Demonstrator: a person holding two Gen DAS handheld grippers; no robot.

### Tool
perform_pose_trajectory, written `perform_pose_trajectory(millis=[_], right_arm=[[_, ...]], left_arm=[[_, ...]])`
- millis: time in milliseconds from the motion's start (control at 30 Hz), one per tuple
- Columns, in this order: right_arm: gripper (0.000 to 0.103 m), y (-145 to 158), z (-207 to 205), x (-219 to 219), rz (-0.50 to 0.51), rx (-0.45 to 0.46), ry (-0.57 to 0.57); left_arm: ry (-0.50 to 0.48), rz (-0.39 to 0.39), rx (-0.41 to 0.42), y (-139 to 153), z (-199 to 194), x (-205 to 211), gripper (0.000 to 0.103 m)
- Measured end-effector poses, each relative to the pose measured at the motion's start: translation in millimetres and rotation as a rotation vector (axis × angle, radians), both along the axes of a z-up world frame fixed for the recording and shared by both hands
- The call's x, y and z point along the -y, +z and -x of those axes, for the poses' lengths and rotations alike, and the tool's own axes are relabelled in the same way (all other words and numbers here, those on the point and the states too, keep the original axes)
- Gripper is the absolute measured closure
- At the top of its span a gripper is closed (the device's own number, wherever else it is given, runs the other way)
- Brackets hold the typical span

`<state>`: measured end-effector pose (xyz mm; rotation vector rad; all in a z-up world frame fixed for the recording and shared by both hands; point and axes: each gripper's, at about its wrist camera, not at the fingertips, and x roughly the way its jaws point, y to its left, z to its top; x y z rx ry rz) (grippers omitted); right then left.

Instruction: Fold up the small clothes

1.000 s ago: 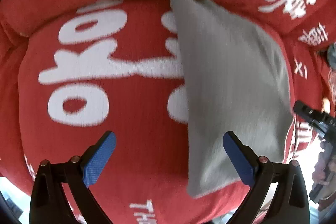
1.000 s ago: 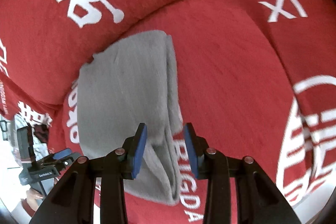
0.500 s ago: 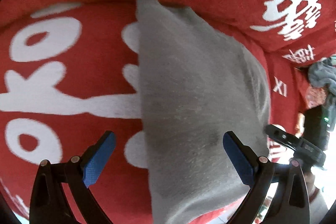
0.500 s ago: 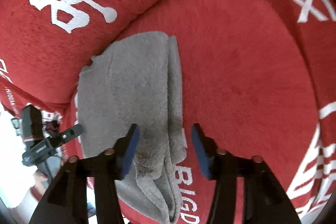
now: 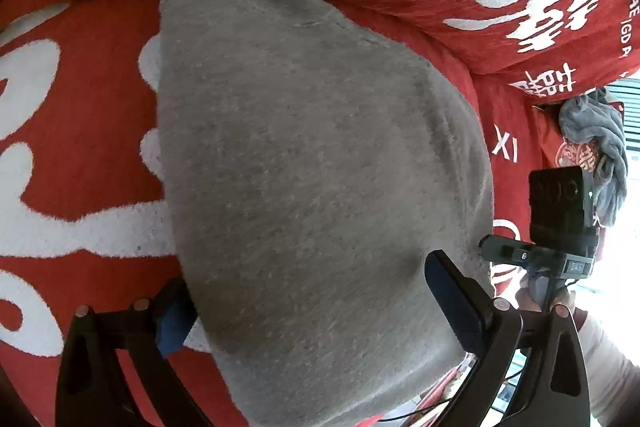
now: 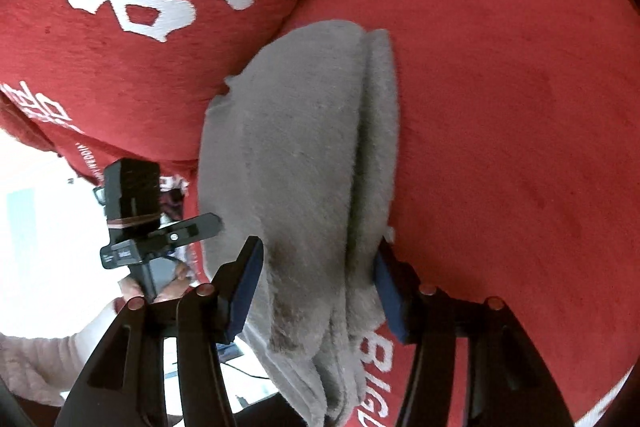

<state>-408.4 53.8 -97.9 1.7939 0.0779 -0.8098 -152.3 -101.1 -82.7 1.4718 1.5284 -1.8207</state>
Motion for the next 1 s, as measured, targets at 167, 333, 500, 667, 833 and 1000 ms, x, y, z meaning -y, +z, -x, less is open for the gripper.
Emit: perform_pose_trajectory(millis=[167,333,500,667,833,1000], right_arm=[[0.043,-9.5,-12.0,13.9,0.025,0.04,0.023],[0.06,-8.8,-21.5,15.2,0.002,0.029,0.002],[0.071,5.0,-26.9,11.3,0.0,0.025,-0.025],[0.072,26.0,-34.9,6.3,0.018,0.065,-0.068],[0.072,52.3,-46.9,-2.8,0.03,0.078,-0.088],[0.072,77.1,-70.1,-10.7,0.051,0.097,-0.107]], left_arm=[[-0.01,0.039,0.014,-5.6,15.7,-7.0,0.001],[0.019,0.099,0.058,-2.2,23.5,-13.8,0.011],[0.039,0.136,0.006,12.7,13.4,-17.3,0.042],[0.053,0.12,-0.041,29.5,-3.1,-14.9,0.052],[0.049,0.147,-0.075,57.4,-22.2,-19.8,0.052],[0.062,0.162,-0.098,83.9,-53.1,-25.9,0.052]])
